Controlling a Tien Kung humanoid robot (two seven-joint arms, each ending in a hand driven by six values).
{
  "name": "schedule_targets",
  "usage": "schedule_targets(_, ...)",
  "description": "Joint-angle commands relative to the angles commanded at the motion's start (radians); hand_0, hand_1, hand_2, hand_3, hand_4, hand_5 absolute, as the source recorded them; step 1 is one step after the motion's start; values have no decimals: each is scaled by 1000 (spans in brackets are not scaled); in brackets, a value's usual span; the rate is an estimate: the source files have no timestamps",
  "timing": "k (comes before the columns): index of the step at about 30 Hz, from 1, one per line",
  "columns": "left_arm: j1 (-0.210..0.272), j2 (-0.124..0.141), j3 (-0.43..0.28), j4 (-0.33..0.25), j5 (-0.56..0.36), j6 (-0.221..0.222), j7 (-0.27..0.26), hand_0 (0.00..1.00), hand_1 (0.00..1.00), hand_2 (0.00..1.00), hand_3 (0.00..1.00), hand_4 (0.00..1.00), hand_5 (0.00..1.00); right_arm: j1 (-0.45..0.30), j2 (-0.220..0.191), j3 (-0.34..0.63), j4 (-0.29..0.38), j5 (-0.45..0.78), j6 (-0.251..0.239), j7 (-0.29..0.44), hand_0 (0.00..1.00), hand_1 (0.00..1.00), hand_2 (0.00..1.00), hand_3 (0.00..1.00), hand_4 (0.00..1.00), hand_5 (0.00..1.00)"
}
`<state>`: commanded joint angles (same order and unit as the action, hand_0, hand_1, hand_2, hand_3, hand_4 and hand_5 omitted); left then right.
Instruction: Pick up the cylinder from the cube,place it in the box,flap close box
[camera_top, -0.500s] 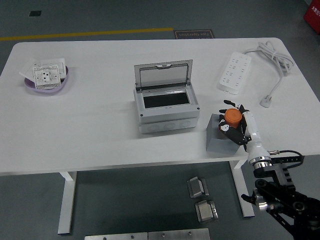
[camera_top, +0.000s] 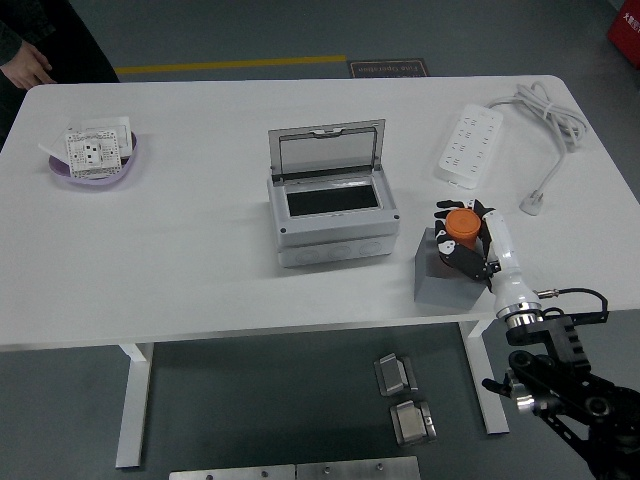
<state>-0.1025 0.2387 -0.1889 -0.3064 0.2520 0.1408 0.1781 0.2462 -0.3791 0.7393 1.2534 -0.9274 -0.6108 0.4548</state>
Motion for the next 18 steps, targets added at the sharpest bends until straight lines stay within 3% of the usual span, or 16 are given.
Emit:
schedule_targets(8, 2, 2, 6, 2, -7, -1, 0, 658, 655, 608, 647, 633, 417, 56, -12, -26, 42, -64, -26, -45, 784, 691, 633, 530, 2, 2)
schedule_targets(15, 5, 4, 12, 3, -13, -1, 0, 657, 655, 608, 647, 634, 419, 163, 1, -87, 25, -133, -35, -106, 758, 686, 628, 532, 2, 2)
schedule_targets(16, 5, 4, 14, 3, -15, -1, 0, 658, 655, 608, 648, 636, 424, 183, 4, -99, 20, -144, -34, -117, 274, 408, 546, 498, 31, 2)
schedule_targets(18, 7, 6, 22, 5, -21, -1, 0, 658, 655, 608, 648, 636, 424, 226, 15, -126, 10, -181, -29, -154, 274, 408, 546, 498, 31, 2)
